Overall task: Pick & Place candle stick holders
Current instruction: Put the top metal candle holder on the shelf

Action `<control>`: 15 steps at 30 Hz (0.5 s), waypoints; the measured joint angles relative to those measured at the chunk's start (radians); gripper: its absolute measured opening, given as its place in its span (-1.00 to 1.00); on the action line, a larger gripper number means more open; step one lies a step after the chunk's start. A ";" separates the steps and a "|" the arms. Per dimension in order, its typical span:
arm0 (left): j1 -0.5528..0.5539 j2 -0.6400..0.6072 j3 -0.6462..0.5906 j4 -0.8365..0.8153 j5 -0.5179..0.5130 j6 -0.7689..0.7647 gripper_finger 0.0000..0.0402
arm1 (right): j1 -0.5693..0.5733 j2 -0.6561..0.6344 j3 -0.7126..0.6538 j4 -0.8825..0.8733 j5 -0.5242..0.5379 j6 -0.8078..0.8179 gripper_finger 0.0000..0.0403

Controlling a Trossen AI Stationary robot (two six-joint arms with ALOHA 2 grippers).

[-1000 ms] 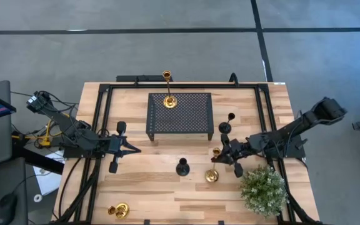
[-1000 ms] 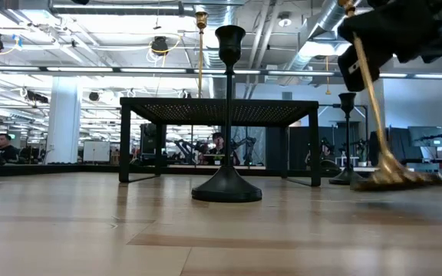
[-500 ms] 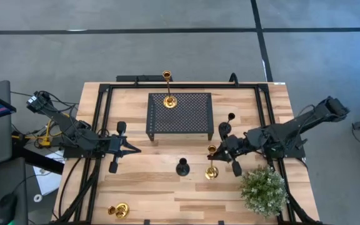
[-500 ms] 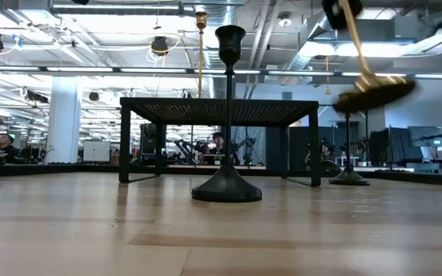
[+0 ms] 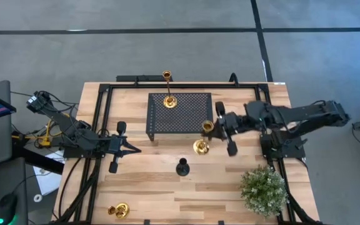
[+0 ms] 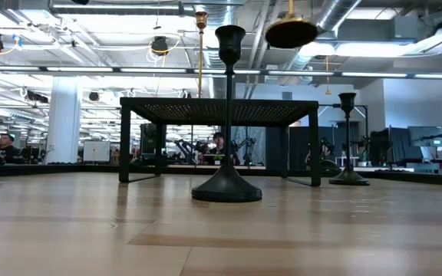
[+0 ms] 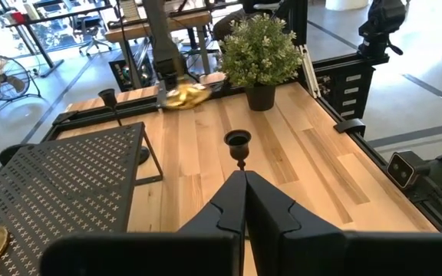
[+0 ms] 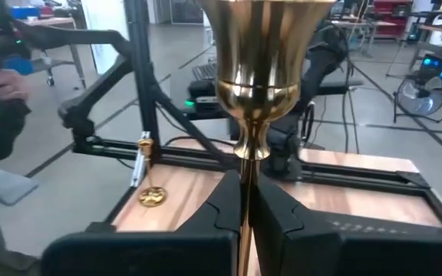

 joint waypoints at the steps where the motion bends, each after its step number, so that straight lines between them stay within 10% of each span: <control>1: 0.000 0.000 0.000 0.000 0.000 0.000 -0.97 | -0.028 0.011 0.009 0.001 -0.028 -0.002 -0.99; 15: 0.000 0.000 0.000 0.000 0.000 0.000 -0.97 | -0.377 0.116 0.031 0.139 -0.171 -0.004 -1.00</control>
